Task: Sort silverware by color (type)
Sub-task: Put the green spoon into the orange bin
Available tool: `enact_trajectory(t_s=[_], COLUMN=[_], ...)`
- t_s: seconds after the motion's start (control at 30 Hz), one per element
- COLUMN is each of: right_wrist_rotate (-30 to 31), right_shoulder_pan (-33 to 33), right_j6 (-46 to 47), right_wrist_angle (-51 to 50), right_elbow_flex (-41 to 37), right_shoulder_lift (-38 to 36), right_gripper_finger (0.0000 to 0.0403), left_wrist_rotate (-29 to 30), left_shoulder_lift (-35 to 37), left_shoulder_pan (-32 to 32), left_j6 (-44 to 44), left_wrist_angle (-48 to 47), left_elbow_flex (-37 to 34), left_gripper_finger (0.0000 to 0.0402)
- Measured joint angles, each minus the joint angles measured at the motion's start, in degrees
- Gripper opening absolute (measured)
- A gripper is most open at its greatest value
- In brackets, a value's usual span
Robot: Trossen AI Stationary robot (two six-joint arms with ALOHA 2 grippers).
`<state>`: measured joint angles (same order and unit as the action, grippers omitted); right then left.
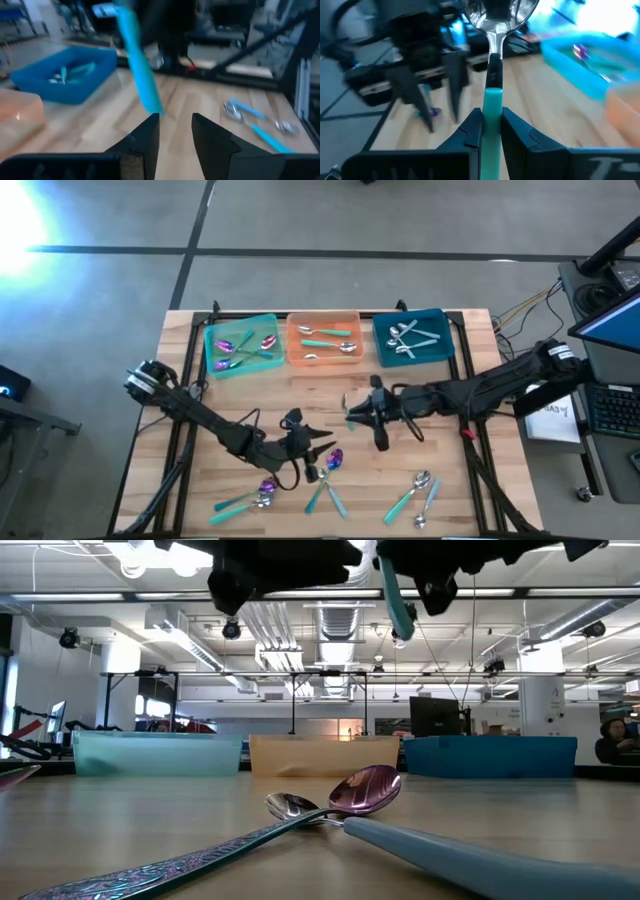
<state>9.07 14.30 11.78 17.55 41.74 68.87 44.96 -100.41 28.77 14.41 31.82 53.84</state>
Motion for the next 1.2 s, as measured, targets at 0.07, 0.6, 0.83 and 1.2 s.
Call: enact_trajectory(t_s=[0.07, 0.6, 0.83, 1.2], right_wrist_rotate=[-1.3, -1.7, -2.2, -2.5], right_shoulder_pan=[0.5, 1.9, 2.3, 3.4], right_j6=[-2.2, -10.7, -10.8, -10.5], right_wrist_angle=[2.9, 1.6, 3.6, 3.3], right_elbow_flex=[0.3, 8.1, 9.5, 10.1], right_shoulder_lift=[1.7, 11.8, 10.5, 10.0], right_gripper_finger=[0.0033, 0.0033, 0.0033, 0.0033], left_wrist_rotate=[1.4, 2.0, 4.5, 6.1], left_shoulder_lift=[-0.1, 0.0, 0.0, -0.3], left_shoulder_pan=[-0.2, -0.1, 0.5, 0.5], left_j6=[-1.2, 0.3, 1.8, 0.9], left_wrist_angle=[2.7, 4.5, 3.7, 3.6], left_elbow_flex=[0.0, -0.2, -0.3, -0.4], left_gripper_finger=[0.0099, 0.0123, 0.0123, 0.0120])
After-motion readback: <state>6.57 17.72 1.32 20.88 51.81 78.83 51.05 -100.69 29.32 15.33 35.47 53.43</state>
